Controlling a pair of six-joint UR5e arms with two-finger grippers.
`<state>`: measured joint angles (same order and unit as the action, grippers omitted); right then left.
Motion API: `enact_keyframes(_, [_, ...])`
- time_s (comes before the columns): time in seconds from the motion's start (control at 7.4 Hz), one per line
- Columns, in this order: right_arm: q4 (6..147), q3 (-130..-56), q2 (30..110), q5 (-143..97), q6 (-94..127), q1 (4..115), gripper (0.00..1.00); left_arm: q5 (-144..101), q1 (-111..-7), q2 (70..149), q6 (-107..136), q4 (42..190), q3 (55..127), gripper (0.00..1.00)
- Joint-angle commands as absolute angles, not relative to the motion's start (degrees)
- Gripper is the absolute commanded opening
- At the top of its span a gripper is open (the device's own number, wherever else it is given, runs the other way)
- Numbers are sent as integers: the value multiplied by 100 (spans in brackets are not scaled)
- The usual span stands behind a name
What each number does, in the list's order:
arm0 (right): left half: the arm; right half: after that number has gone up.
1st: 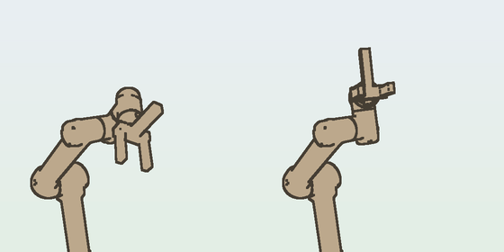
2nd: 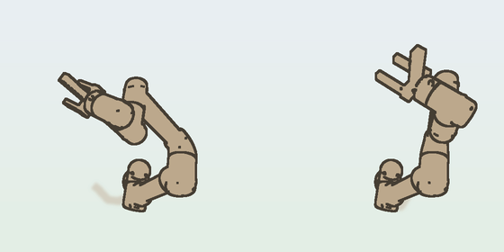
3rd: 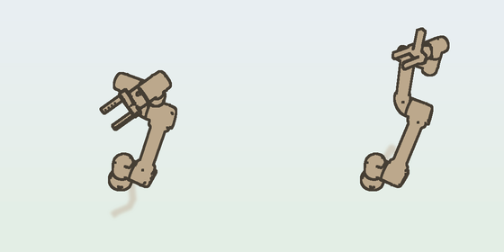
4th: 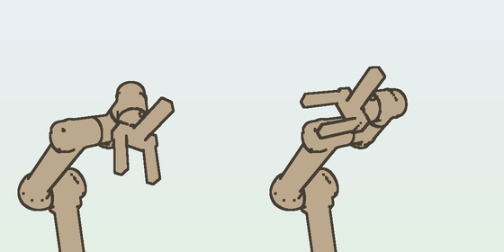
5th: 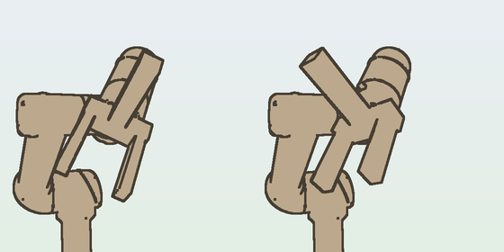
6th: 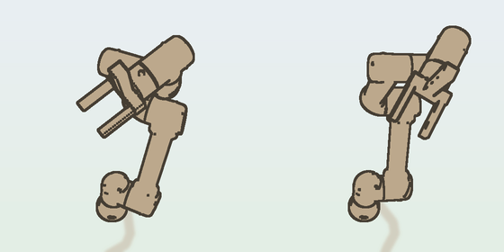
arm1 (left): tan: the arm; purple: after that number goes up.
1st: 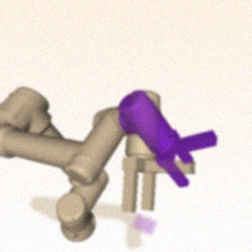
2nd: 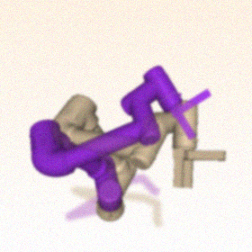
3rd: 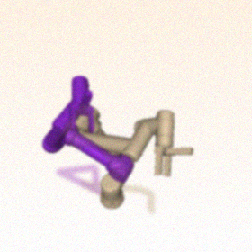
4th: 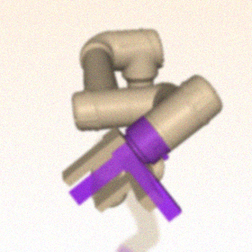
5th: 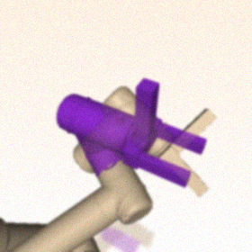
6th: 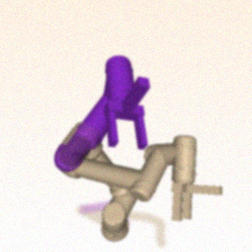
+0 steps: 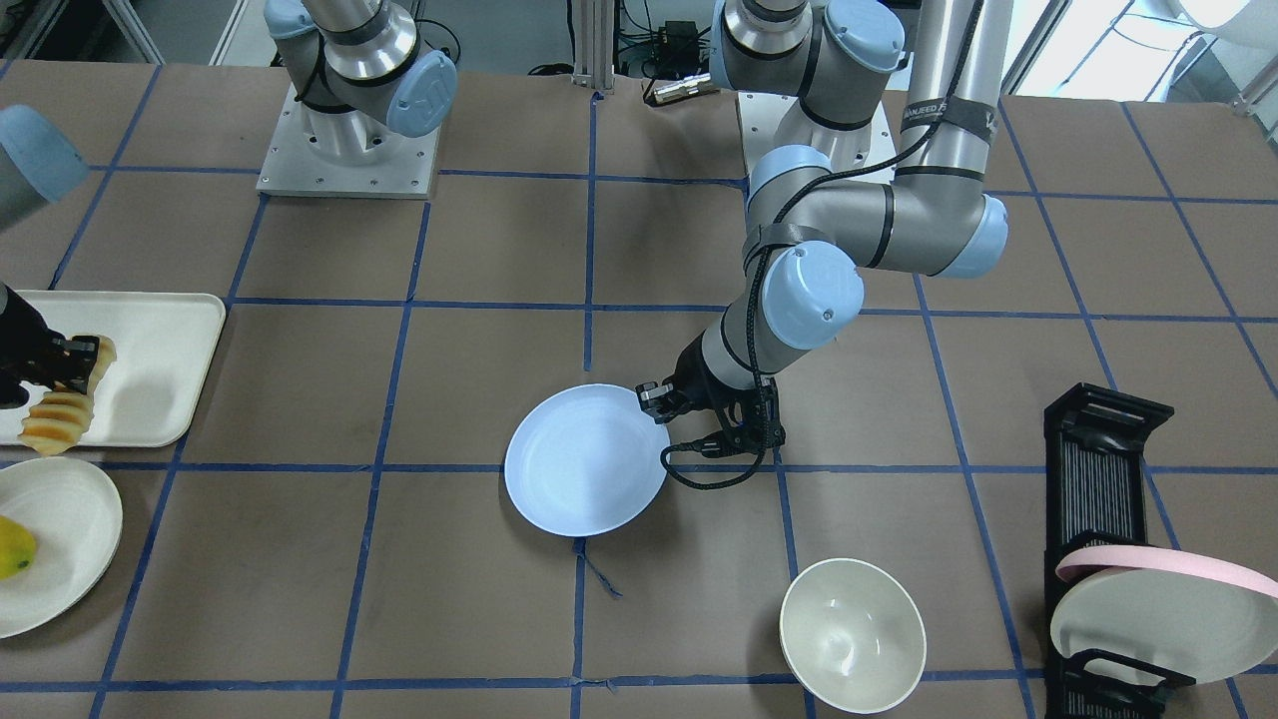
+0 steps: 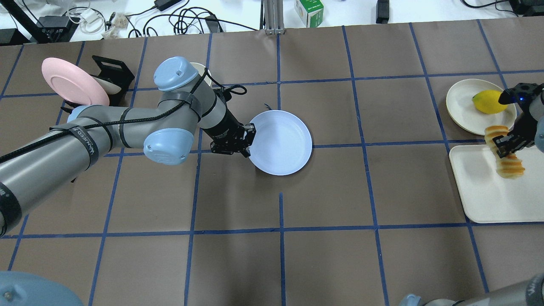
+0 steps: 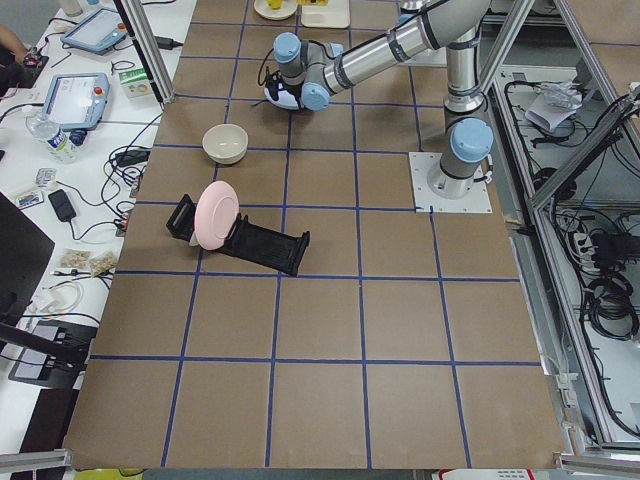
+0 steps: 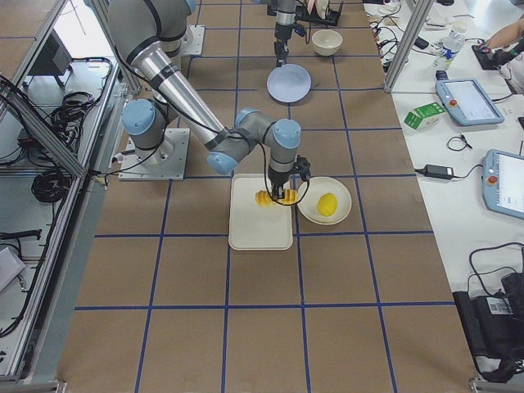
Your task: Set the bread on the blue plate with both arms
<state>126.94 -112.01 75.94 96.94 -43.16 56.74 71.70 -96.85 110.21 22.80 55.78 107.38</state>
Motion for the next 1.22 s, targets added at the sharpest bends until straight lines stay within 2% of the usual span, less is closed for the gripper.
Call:
enact_keyframes(0.0, [11965,-10769,7839,9712,-3957,6229,0,7599,-9615,10794,2250,5677,10575,100])
enact_keyframes(0.27, [11254,-10251,7857,9633,-3125,7105,0,7838,-9598,10243,2093,6945,10066,100])
enact_keyframes(0.41, [11102,-10161,7814,9380,-2824,7580,0,8701,-9580,9909,1526,7744,9750,100])
enact_keyframes(0.68, [11275,-9837,7298,8912,-1201,8712,0,9175,-9571,9319,891,9659,8846,100])
enact_keyframes(1.08, [11268,-9142,6637,8868,1031,10060,0,9097,-9606,8992,967,9556,8736,100])
